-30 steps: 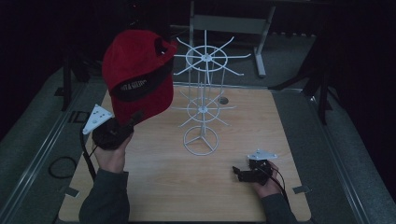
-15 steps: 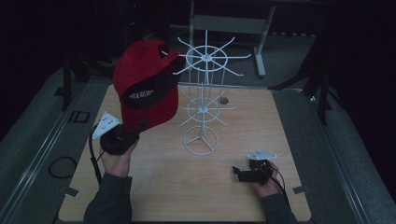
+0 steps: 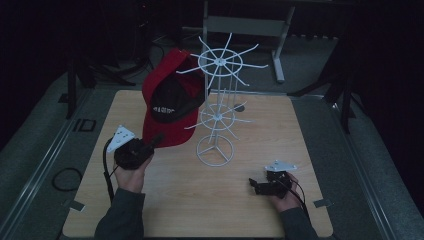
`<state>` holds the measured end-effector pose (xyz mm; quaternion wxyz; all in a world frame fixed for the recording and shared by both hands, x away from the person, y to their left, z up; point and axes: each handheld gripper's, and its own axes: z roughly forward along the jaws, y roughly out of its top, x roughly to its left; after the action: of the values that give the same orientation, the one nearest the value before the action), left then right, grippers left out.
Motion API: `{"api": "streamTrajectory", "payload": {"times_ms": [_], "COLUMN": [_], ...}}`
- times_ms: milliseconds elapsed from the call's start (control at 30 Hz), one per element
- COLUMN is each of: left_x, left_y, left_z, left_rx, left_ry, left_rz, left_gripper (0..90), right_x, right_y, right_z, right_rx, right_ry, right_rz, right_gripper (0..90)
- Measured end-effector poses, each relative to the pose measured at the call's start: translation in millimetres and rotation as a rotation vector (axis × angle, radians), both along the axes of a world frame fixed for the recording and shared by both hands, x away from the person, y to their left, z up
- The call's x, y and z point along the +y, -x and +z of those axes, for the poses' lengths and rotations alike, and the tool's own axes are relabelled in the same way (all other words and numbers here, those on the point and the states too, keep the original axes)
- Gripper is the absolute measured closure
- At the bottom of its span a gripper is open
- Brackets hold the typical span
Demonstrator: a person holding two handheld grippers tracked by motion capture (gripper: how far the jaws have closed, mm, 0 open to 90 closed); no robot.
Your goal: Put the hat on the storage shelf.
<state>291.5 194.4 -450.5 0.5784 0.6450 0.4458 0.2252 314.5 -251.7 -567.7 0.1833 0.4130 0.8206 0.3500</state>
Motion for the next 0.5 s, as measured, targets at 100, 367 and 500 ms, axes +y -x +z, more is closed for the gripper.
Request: {"api": "streamTrajectory", "payload": {"times_ms": [100, 367, 500], "left_x": [-1.5, -4.0, -3.0], "left_y": [-0.6, -0.3, -1.1], "left_z": [-4.9, -10.1, -12.5], "left_rx": [0.011, 0.022, 0.028], "left_ry": [0.0, -0.015, -0.007], "left_rz": [-0.007, -0.023, -0.023], "left_gripper": [84.0, 80.4, 67.7], "right_x": [-0.2, -0.2, -0.2], "right_y": [-0.1, -0.1, -0.1], "right_z": [0.0, 0.0, 0.0], "right_rx": [0.0, -0.001, -0.001], "right_ry": [0.002, 0.003, 0.002], "right_rz": [0.001, 0.003, 0.002], "right_gripper": [15.3, 15.3, 15.3]}}
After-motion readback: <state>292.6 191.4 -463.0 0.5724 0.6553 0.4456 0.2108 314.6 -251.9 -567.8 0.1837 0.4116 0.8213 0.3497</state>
